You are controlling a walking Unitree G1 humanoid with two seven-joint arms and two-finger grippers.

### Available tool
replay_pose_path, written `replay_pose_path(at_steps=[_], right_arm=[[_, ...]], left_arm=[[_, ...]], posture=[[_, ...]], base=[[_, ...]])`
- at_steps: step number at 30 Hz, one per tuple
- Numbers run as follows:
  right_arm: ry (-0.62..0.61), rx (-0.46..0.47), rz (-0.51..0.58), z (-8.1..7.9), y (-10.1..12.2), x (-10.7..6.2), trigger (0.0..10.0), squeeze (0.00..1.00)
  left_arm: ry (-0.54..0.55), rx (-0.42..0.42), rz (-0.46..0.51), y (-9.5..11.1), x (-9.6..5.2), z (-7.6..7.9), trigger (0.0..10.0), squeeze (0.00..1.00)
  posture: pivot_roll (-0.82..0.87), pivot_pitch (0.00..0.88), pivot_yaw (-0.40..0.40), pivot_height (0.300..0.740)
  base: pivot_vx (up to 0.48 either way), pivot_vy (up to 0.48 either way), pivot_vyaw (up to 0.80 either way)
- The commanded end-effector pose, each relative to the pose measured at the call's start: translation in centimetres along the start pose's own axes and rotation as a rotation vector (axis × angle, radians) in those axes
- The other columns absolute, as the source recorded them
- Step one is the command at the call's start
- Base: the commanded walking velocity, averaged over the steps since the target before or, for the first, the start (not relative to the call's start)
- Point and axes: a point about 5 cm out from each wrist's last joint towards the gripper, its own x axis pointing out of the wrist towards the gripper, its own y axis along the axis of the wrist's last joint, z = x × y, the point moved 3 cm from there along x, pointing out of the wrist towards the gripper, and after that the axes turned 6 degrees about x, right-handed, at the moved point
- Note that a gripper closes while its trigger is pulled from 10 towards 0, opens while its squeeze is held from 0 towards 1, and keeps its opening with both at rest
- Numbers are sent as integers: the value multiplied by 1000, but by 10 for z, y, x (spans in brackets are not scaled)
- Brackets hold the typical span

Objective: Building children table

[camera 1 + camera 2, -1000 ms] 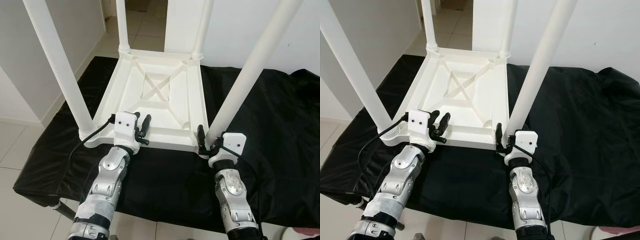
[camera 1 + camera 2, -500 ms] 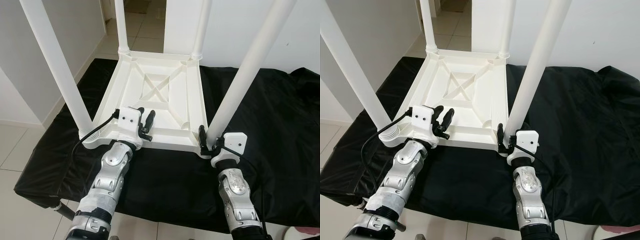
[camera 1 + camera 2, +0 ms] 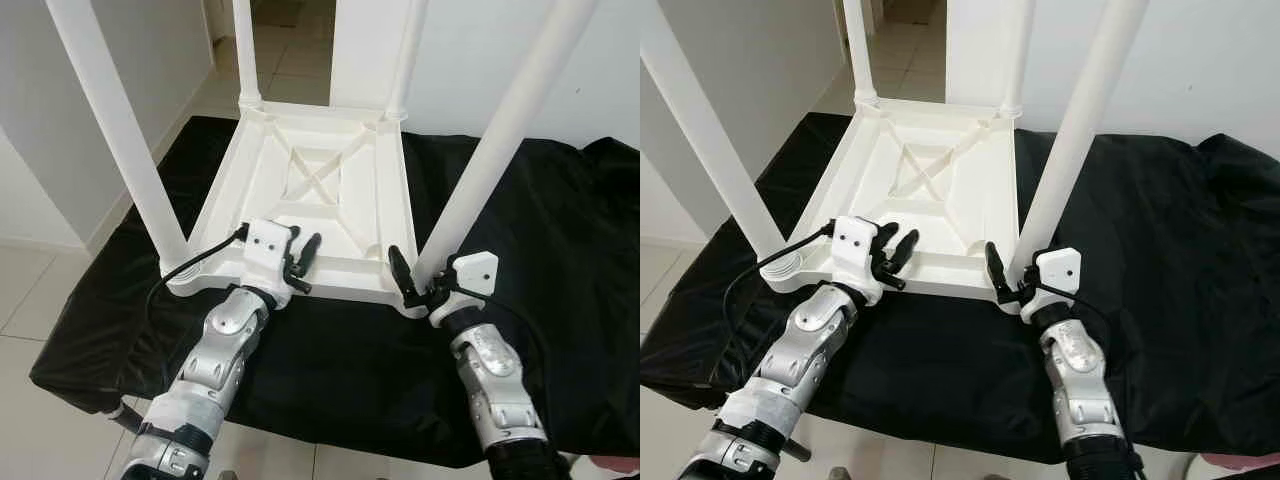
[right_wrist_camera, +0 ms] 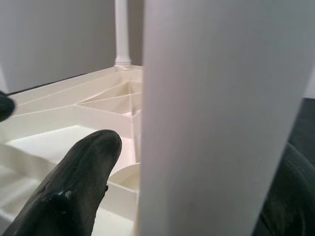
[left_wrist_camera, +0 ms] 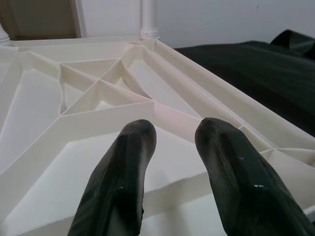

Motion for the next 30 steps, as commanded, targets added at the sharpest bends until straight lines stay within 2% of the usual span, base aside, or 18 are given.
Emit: replay_pose_path(at_steps=[1,2,7,9,11,14,21,30], right_arm=[[53,3,-38,0,-5,0,10000,0],[105,1,-61,2,-6,-2,10000,0],[139,10,-78,4,-7,-4,10000,0],[154,5,-90,7,-9,-6,10000,0],[186,-2,-117,15,-10,-8,10000,0],[202,-6,-131,20,-11,-8,10000,0],[222,-14,-151,26,-13,-7,10000,0],[236,-32,-152,28,-14,-4,10000,0]], left_arm=[[-571,19,63,11,-11,46,10000,0],[-648,35,58,12,-17,55,10000,0],[-715,52,41,10,-25,63,10000,0],[-754,65,26,8,-30,67,10000,0],[-837,88,0,6,-40,74,10000,0],[-887,91,-19,5,-46,79,10000,0],[-883,89,-34,6,-47,79,10000,0],[-851,113,-53,1,-42,63,10000,0]], posture=[[-96,0,-11,740],[-93,0,-16,740],[-92,0,-15,740],[-88,0,-21,740],[-86,0,-23,740],[-85,0,-22,740],[-83,0,-17,740],[-80,0,-11,740]], base=[[0,0,0],[0,0,0],[0,0,0],[0,0,0],[0,0,0],[0,0,0],[0,0,0],[0,0,0]])
